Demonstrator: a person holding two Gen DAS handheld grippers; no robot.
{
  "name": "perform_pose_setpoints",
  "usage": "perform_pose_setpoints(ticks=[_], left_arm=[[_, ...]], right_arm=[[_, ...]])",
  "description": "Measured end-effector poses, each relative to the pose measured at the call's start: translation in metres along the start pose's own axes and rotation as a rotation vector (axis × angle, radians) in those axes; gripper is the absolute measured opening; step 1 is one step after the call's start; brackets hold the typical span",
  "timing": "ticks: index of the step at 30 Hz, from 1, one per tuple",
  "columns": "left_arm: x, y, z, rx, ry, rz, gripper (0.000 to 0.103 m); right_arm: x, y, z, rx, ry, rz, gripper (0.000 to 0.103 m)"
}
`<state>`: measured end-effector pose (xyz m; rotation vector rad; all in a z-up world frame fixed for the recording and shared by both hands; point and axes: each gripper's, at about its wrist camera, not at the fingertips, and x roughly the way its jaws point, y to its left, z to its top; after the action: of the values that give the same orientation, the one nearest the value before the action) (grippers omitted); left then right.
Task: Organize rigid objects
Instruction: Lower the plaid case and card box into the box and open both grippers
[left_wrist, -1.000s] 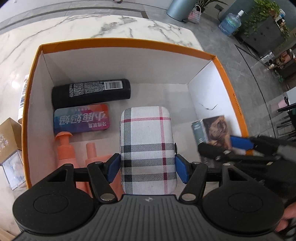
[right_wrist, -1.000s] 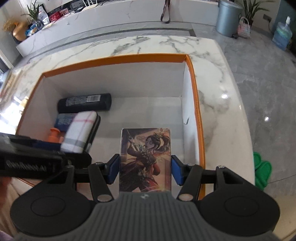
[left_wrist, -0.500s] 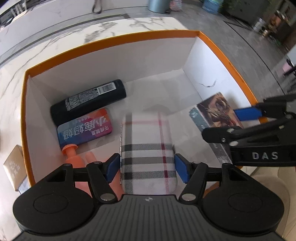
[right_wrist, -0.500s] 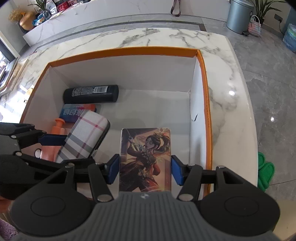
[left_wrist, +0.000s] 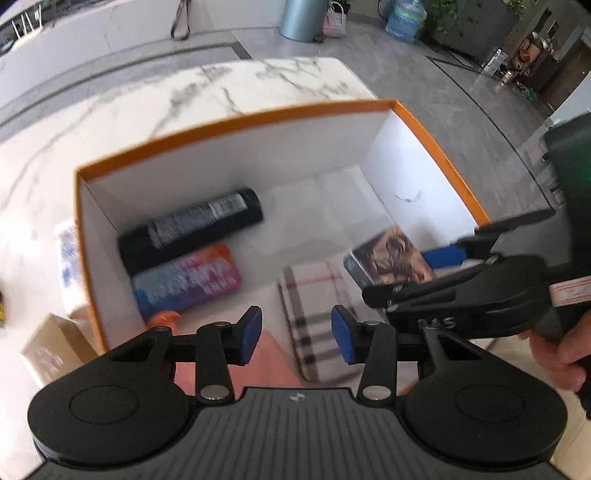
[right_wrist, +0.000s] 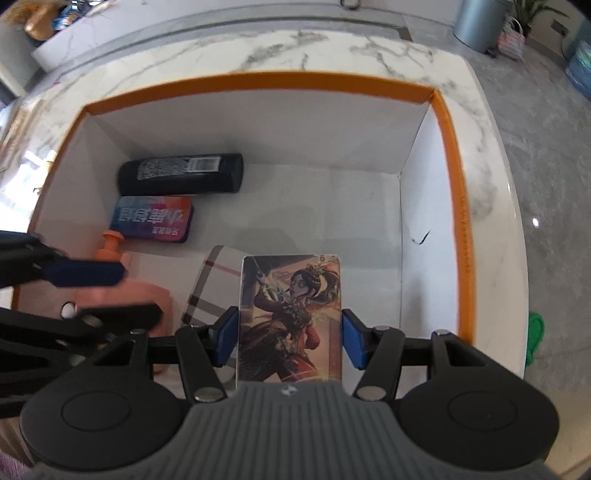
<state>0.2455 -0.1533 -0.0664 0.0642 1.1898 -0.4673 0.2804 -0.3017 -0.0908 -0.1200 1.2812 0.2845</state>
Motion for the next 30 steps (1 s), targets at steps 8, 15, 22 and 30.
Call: perform_pose_setpoints(ticks=[8,15,22,30], left_arm=[[0.004,0.005,0.012,0.08,-0.011,-0.01,0.05],[0.015,0.012,0.01,0.103,-0.002,-0.016,0.05],[0.025,0.014,0.012,0.123,0.013,-0.025,0.05],[0.047,-0.005,0.023,0.217,0.061,0.015,0.048]], right_arm=[[0.031,0.0,0.011,0.108,0.051,-0.073,0.059],[0.042,-0.011,0.016,0.186,0.1,0.012,0.059],[0.043,-0.005,0.018,0.13,0.127,0.021,0.06],[0.029,-0.016,0.018,0.106,0.116,0.006,0.059]])
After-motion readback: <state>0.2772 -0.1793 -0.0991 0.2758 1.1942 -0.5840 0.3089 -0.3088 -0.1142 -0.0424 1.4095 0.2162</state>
